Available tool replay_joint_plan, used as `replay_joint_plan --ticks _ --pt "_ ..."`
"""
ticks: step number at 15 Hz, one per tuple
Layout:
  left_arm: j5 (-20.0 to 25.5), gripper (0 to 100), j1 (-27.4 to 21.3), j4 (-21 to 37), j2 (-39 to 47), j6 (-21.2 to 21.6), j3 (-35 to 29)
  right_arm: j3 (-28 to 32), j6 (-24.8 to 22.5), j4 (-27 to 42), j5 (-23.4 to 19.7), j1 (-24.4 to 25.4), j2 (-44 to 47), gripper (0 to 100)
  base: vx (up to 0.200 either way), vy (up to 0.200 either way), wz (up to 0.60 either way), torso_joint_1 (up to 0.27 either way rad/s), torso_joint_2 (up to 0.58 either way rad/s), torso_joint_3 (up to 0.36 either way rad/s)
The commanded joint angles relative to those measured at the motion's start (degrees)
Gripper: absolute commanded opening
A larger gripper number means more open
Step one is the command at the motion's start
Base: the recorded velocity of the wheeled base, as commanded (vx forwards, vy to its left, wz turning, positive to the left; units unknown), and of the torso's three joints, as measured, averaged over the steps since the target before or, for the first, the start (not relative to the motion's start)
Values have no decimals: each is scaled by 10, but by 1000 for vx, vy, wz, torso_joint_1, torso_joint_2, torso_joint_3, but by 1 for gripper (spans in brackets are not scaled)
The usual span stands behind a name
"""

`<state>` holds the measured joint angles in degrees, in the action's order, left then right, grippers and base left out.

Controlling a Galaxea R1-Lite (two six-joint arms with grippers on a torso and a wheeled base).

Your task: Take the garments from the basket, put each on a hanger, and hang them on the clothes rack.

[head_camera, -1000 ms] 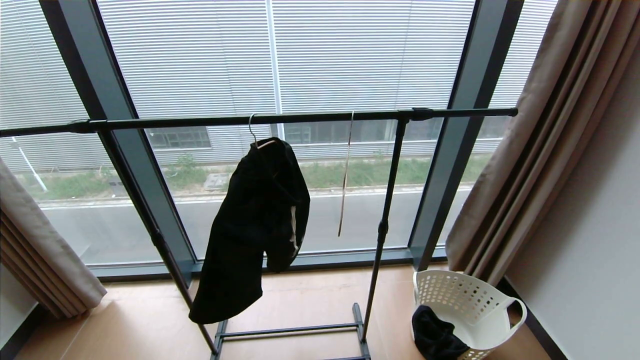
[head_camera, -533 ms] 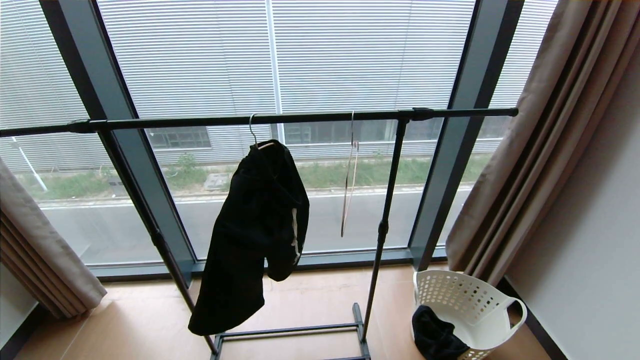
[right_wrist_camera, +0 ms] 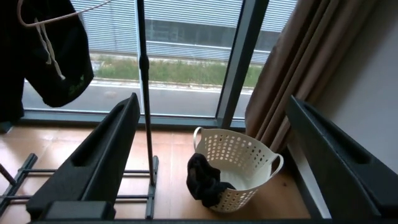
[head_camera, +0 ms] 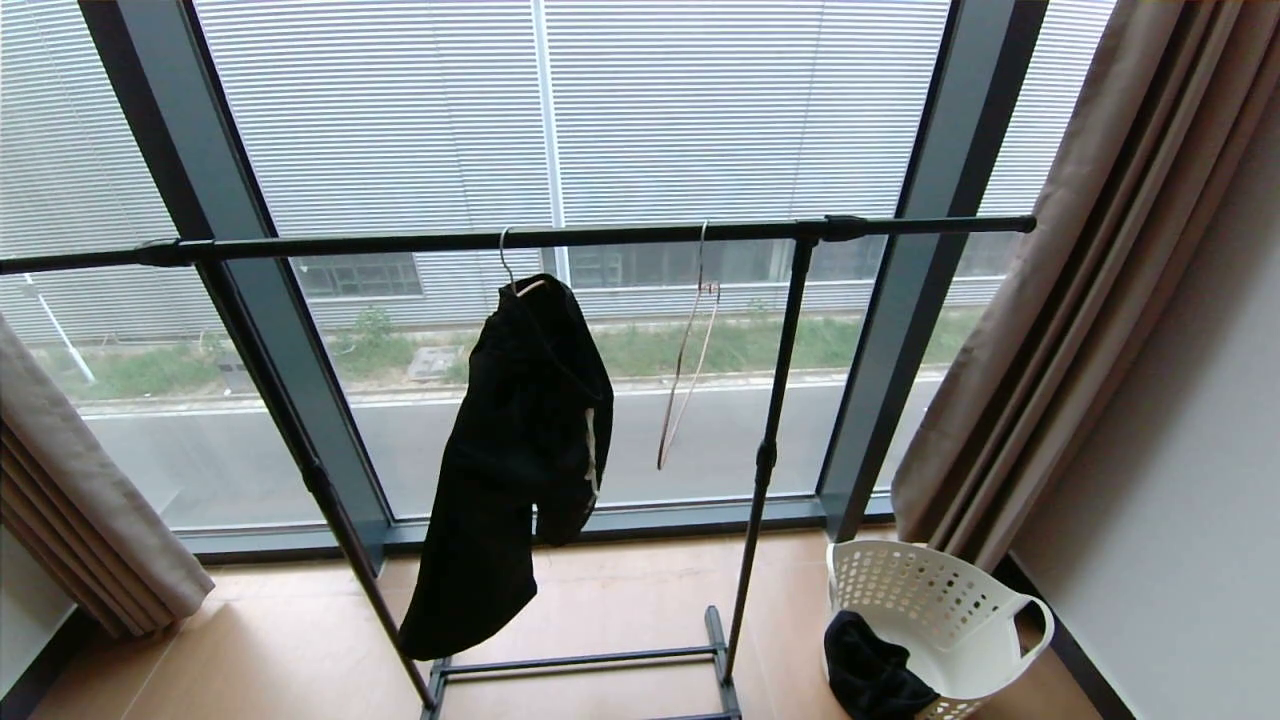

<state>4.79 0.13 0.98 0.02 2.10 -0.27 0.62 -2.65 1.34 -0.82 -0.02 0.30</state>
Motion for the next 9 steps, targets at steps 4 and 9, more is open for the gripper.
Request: replay_joint_plan --ticks 4,9 --pt "0 100 -2 1 0 -1 0 -3 7 -1 -12 -1 -1 100 0 0 0 0 0 0" --pt "0 100 -2 1 0 -1 0 -1 7 2 -13 -1 -2 100 0 0 0 0 0 0"
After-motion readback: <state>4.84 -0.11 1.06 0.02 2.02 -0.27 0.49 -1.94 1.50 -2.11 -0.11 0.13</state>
